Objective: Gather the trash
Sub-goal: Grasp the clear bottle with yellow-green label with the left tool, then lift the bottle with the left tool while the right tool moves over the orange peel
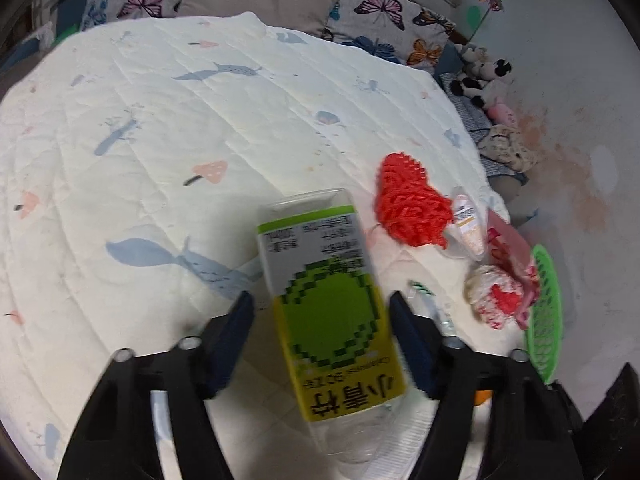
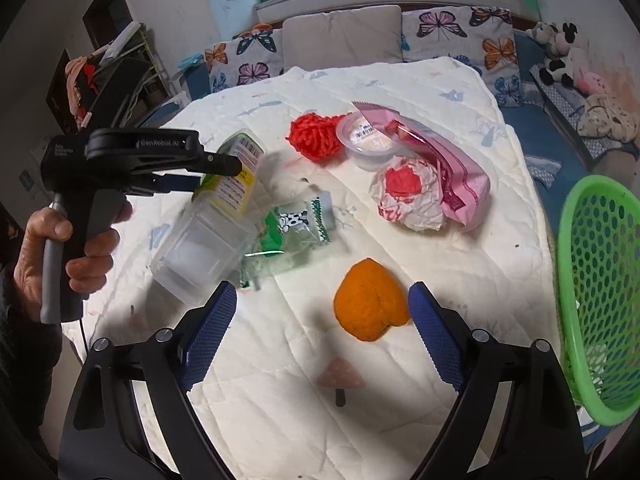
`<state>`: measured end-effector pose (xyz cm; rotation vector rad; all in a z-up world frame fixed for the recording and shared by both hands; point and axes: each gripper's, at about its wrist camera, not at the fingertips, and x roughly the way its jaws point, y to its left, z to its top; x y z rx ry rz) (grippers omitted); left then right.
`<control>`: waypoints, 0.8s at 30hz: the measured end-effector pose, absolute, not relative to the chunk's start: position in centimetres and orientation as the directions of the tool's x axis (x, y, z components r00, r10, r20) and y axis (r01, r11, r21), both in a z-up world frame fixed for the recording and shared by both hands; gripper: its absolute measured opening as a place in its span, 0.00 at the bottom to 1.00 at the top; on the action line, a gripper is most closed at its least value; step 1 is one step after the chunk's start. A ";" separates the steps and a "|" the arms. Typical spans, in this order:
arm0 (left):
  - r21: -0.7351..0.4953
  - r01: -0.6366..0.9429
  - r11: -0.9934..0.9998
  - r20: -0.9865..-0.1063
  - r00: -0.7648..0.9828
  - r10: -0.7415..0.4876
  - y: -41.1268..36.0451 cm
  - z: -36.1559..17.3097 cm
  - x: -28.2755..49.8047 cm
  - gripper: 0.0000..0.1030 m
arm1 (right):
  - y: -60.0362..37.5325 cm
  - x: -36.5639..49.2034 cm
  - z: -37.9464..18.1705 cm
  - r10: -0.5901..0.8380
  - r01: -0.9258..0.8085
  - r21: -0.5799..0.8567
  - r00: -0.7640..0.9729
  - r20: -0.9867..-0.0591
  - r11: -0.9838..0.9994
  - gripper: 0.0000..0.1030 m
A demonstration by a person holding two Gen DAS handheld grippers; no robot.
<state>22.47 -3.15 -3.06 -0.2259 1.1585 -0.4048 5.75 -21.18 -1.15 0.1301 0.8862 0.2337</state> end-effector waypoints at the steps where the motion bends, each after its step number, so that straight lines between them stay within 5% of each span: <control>1: -0.371 0.197 0.907 -0.840 0.344 -0.419 -3.3 -2.9 22.4 0.56 | -21.2 5.6 -1.2 0.253 -0.146 0.206 0.609 -0.752 0.967 0.84; 19: -0.403 0.173 0.899 -0.747 0.506 -0.432 1.8 2.5 20.7 0.52 | -19.9 6.0 -3.5 0.185 -0.144 0.125 0.558 -0.809 0.982 0.84; 24: -0.410 0.166 0.897 -0.728 0.533 -0.431 3.2 3.6 20.5 0.52 | -19.4 6.2 -4.2 0.103 -0.123 0.040 0.563 -0.820 0.992 0.72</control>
